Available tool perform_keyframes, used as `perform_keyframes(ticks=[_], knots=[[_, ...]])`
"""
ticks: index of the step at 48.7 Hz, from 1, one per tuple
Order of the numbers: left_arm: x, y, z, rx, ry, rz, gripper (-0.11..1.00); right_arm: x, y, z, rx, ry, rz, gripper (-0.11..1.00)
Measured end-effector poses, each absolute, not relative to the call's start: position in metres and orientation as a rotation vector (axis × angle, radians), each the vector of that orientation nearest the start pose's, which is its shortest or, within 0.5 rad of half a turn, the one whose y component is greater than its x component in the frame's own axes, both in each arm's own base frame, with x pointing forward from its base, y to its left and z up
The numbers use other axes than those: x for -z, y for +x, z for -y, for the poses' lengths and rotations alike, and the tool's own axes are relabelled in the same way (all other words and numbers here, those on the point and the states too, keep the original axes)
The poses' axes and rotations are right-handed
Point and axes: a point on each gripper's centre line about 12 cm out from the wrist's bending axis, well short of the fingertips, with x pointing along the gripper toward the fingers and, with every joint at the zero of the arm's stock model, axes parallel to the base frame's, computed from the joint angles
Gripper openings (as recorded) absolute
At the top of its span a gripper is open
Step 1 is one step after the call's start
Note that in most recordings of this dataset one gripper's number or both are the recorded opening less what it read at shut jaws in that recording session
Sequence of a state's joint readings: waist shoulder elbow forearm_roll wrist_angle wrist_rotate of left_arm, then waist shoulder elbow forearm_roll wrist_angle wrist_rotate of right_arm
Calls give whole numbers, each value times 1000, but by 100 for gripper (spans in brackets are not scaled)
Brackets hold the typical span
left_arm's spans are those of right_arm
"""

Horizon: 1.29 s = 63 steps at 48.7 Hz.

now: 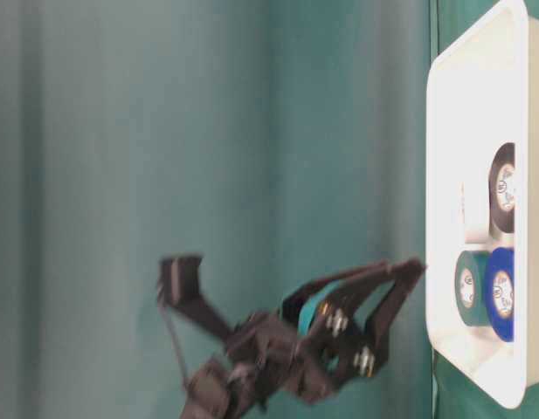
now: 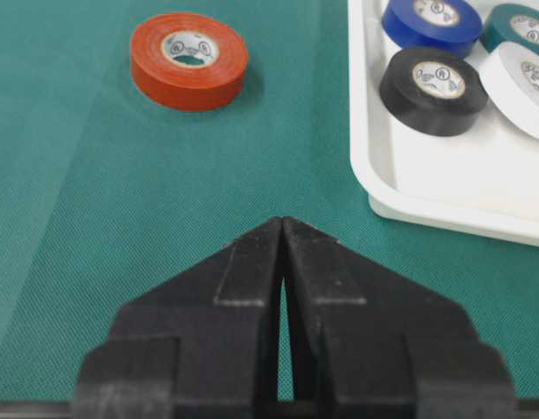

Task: Put the tape into the white case with the left arm.
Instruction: 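Open the left gripper to release the white roll, then withdraw the left gripper back to the left side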

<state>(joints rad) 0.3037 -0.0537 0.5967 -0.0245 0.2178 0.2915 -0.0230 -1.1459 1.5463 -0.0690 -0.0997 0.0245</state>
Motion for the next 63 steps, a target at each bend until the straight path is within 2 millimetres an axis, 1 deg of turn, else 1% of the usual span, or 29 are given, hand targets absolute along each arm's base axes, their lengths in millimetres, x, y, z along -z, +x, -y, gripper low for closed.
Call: perform_keyframes(ticks=[6,12,16,27,33,40,49,63], knots=[[-202,352,-97,-159,142,-750,97,-153,140,2,8,-40,-301,-10],[-207,335,-80,-141,127,-730,97,-152,140,2,9,-39,-303,-9],[-210,324,-72,-138,106,-716,97,-153,140,2,9,-39,-301,-10],[-207,294,-51,-105,95,-706,97,-152,140,2,9,-39,-303,-9],[-212,281,-40,-78,110,-678,97,-153,140,2,9,-39,-301,-10],[-214,266,-35,-73,102,-657,97,-152,140,2,9,-39,-303,-10],[-211,249,-31,-81,69,-644,97,-152,140,2,8,-40,-303,-10],[-211,242,-23,-52,80,-631,96,-152,140,2,9,-39,-303,-10]])
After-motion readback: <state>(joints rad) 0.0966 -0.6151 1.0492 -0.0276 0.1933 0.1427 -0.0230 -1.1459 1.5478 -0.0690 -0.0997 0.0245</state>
